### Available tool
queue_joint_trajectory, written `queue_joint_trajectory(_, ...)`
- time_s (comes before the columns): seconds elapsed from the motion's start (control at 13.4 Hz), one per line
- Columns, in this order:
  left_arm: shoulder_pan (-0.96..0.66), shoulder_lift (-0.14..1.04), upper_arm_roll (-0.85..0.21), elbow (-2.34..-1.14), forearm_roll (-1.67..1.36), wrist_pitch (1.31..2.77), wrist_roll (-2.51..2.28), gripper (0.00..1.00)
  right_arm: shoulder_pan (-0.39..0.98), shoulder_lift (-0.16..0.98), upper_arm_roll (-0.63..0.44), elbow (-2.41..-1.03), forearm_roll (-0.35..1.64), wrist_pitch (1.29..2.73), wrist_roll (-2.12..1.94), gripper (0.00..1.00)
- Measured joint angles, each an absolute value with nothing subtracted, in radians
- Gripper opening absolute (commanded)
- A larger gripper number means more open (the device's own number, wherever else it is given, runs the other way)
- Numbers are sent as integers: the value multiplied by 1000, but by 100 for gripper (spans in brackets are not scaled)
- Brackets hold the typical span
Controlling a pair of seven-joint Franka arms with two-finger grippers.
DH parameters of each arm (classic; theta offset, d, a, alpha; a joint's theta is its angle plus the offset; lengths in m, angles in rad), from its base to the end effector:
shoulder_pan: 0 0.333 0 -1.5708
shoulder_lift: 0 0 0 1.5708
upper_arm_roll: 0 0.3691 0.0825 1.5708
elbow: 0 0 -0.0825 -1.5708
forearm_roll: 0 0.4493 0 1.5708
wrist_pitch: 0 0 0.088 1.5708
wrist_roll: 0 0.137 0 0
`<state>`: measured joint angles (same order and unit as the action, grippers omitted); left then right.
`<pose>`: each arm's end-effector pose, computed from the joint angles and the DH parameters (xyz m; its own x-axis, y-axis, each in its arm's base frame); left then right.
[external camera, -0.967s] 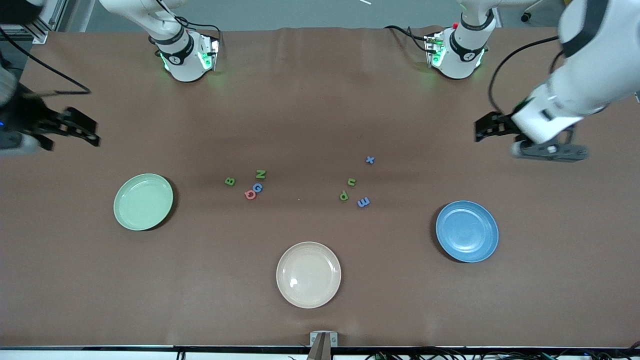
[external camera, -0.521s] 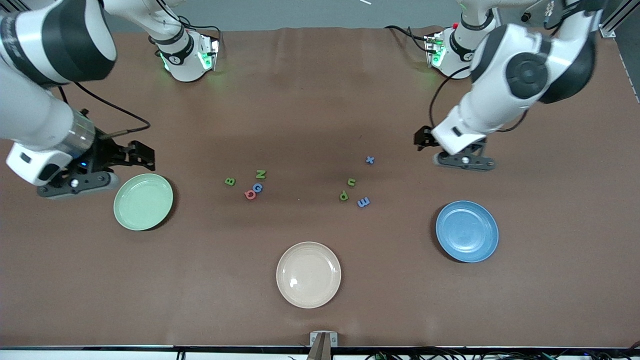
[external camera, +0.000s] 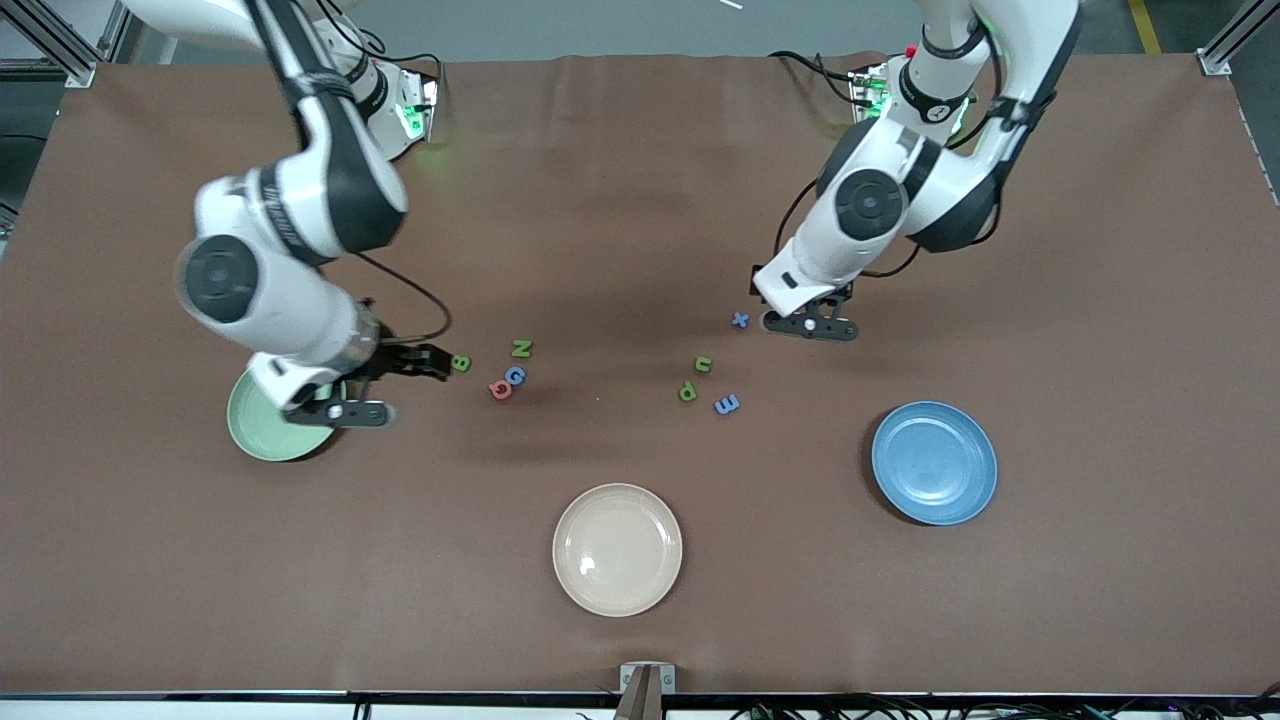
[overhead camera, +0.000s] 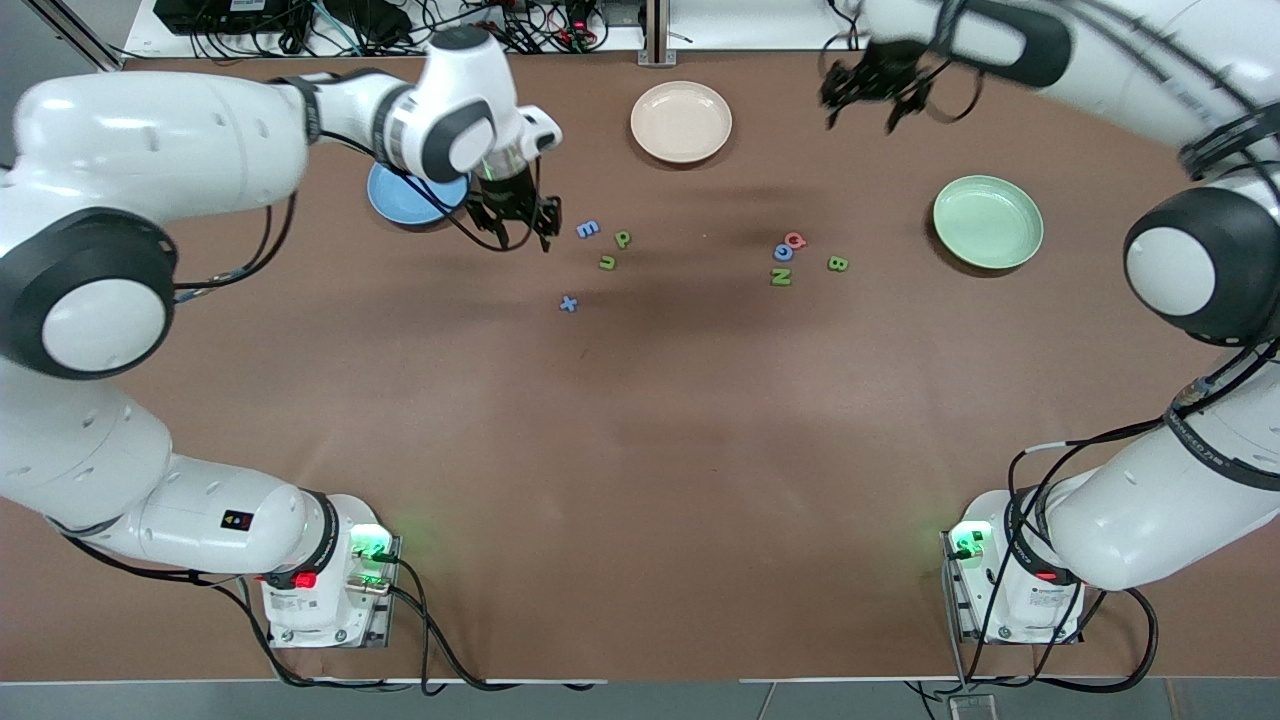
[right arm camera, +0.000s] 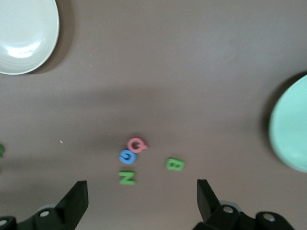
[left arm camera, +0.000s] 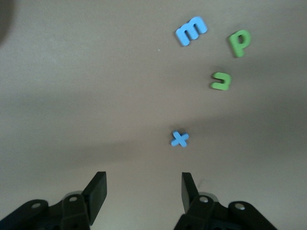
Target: Sort upper and lower case letters into plates
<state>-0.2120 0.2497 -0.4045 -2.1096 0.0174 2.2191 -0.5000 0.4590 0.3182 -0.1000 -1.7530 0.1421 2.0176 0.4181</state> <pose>0.5036 -0.3542 0.2739 0.9819 -0.1221 -0.1450 -0.1209 -0.9925 0.0174 0.6573 0.2648 0.3745 0.9894 -0.1162 -0.0872 -0.1219 -0.9905 -0.0634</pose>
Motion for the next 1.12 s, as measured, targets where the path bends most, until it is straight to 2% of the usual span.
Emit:
queue_joint_trajectory(0.3, -283, 371, -405, -2110, 116, 2328, -665, 69, 546, 359, -100, -1887, 142, 2191, 601, 99)
queue_joint_trajectory(0.74, -303, 457, -404, -2111, 145, 2394, -667, 63, 547, 483, -106, -1897, 152, 2287, 691, 97)
queue_joint_trajectory(1.12, -303, 491, -403, -2112, 175, 2395, -668, 60, 547, 550, -106, -1897, 156, 2354, 726, 86)
